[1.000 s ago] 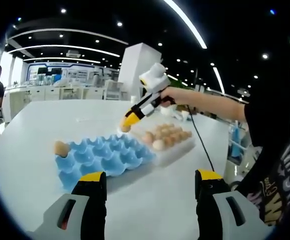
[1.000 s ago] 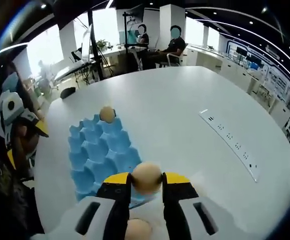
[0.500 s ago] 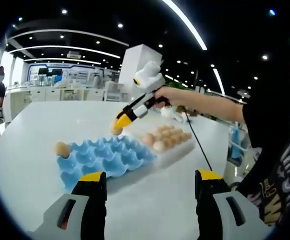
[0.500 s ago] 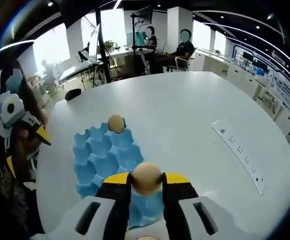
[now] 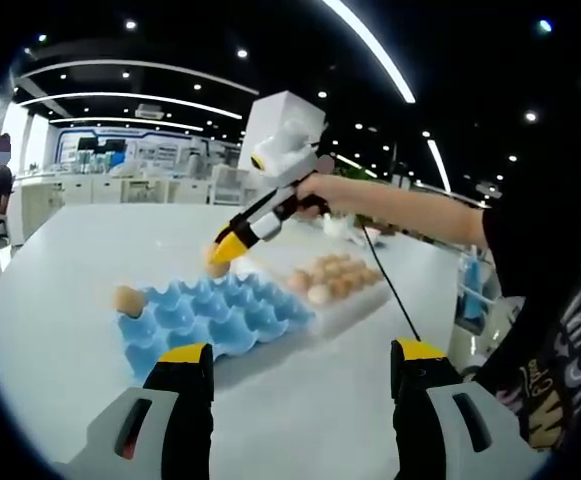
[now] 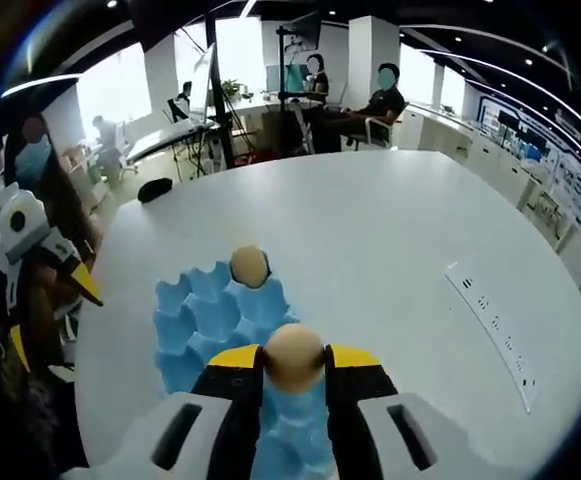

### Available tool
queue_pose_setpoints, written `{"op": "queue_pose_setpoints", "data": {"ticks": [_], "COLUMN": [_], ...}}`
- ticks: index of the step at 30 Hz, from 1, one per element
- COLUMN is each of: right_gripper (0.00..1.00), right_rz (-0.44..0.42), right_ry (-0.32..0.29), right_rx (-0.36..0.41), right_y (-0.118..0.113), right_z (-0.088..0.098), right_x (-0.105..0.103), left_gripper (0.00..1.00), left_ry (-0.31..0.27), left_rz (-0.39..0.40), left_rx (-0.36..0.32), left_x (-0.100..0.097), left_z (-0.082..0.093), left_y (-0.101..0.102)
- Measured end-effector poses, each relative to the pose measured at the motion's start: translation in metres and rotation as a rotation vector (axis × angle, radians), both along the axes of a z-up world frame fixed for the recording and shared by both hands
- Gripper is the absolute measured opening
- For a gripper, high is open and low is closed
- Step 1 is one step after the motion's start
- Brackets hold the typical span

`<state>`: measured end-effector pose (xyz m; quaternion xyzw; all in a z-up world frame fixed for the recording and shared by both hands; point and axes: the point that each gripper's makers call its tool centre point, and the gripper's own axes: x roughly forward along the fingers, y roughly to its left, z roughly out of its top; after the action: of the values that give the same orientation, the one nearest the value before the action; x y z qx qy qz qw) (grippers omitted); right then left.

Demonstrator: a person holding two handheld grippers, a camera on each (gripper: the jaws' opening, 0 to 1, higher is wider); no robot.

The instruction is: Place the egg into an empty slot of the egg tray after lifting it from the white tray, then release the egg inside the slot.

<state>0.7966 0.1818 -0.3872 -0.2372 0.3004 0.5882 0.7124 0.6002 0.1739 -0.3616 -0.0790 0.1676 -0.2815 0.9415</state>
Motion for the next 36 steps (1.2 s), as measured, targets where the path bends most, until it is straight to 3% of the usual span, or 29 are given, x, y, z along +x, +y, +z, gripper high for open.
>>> {"op": "queue_pose_setpoints", "data": {"ticks": [15,16,17,19,20,21,23,24,27,29,33,36], "right_gripper": [0.24,0.17,0.04,0.01,0.01,0.01,0.01,0.01,0.01,0.01,0.01,0.01], "right_rz": [0.058,0.065,0.071,0.052,0.044,0.059,0.032,0.049,0.059,0.068,0.071,0.089], "right_ry": [0.006,0.004,-0.004,0.006,-0.028,-0.035,0.018,-0.029,-0.014,-0.042,-0.029,-0.065], "right_rx": [-0.004,0.007,0.02,0.015,-0.023,-0.014,-0.063,-0.04,-0.069,-0.073,-0.059,-0.07], "right_y": [0.035,0.039,0.041,0.044,0.039,0.04,0.032,0.034,0.026,0.024,0.026,0.022], "right_z": [-0.002,0.001,0.006,0.006,0.0,-0.001,-0.012,-0.008,-0.011,-0.011,-0.012,-0.014], "right_x": [-0.009,-0.008,-0.006,-0.002,0.001,-0.001,-0.002,0.003,0.002,0.005,0.002,-0.006], "left_gripper": [0.73,0.73,0.73,0.73,0.74,0.74,0.74,0.74,0.74,0.74,0.74,0.74], "left_ry": [-0.014,-0.014,-0.015,-0.014,-0.014,-0.014,-0.024,-0.021,-0.03,-0.029,-0.017,-0.005], "left_rz": [0.018,0.021,0.022,0.025,0.027,0.029,0.029,0.027,0.036,0.031,0.027,0.025], "left_rx": [-0.003,-0.003,-0.003,-0.005,-0.006,-0.007,0.003,0.002,0.022,0.011,-0.001,-0.003], "left_x": [0.003,0.003,0.003,0.004,0.004,0.004,0.002,0.002,0.002,0.001,0.004,0.005], "left_z": [0.006,0.006,0.006,0.006,0.006,0.006,0.007,0.007,0.009,0.01,0.006,0.003], "left_y": [0.008,0.009,0.01,0.01,0.011,0.011,0.01,0.01,0.011,0.01,0.011,0.009]}}
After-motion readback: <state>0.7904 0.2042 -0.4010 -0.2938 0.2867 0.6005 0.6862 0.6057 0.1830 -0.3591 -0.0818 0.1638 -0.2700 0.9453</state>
